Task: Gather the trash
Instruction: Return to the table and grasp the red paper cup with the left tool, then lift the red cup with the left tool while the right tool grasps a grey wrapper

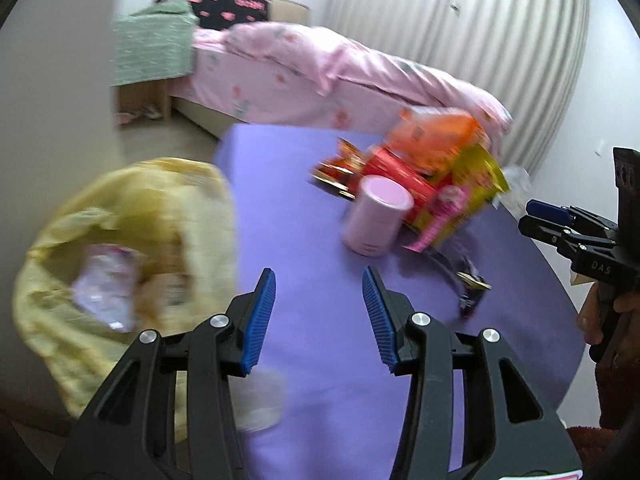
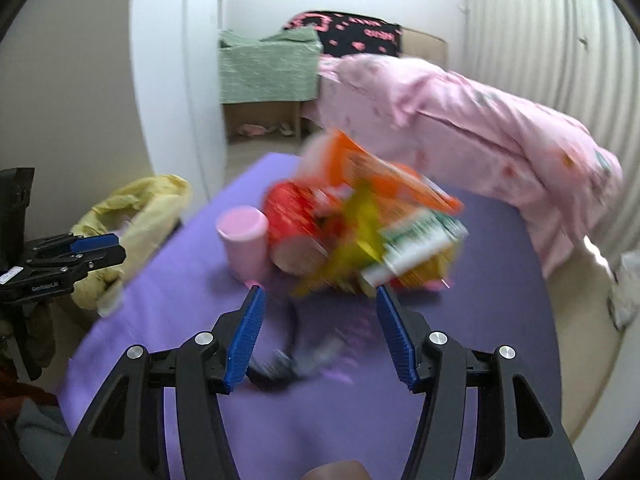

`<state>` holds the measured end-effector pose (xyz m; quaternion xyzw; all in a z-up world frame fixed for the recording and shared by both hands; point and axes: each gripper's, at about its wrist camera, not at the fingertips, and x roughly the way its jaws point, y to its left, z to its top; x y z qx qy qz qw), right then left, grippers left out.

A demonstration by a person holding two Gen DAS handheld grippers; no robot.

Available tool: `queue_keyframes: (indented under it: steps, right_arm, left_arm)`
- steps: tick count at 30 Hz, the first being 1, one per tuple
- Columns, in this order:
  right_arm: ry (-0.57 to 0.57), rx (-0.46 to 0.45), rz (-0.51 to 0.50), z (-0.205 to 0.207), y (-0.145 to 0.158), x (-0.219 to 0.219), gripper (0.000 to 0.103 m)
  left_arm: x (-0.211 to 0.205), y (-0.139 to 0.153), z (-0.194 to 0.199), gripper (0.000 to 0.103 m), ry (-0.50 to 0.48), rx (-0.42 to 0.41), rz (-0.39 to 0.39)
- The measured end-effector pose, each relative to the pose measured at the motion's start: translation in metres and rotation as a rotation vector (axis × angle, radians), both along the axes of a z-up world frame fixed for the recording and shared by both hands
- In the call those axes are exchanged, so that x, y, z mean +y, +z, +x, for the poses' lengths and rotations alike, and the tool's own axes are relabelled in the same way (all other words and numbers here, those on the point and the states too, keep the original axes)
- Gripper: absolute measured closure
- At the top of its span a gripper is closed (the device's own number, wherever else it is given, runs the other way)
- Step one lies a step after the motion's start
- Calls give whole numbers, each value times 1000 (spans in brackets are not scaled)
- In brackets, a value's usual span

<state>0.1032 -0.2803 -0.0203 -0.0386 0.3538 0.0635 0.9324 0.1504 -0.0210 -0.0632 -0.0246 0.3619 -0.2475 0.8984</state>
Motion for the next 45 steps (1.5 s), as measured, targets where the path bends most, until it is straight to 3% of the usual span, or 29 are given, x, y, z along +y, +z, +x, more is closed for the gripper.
queue_keyframes:
  steps: [5,12,16,19,24,29,31,35,45]
  right_arm:
    - [-72,6,-79,-6,-15,-14,49]
    - [-109,-32,-19,-8,-21,-30,49]
    - [-118,-29,-41,-5,-23,-34,49]
    - [-118,-15,-43,-2,-26,-38,49]
    - [-127,10,-43,0,-34,-43,49]
    - [-121,31,-50,0,-42,-43,49]
    - [-116,37,-45,1,-44,-41,49]
    - [-102,32,-33,1,-43,-38,49]
    - [-80,18,-23,-7,-42,-28,49]
  left_arm:
    - [-34,2,16,60,-74,-19,-8]
    - [-59,23,69,60,-140,-59,-74]
    - [-85,28,112,60,-236,-50,-26]
    - [-99,21,140,60,-252,-13,-11]
    - [-110,2,177,60,-250,115,-66]
    - [-120,3,169,60,-308,168,-43]
    - [-121,6,158,67,-324,148,-24]
    - [-114,24,141,93,-313,125,-54]
    - [-87,66,83,100,-284,45,-103]
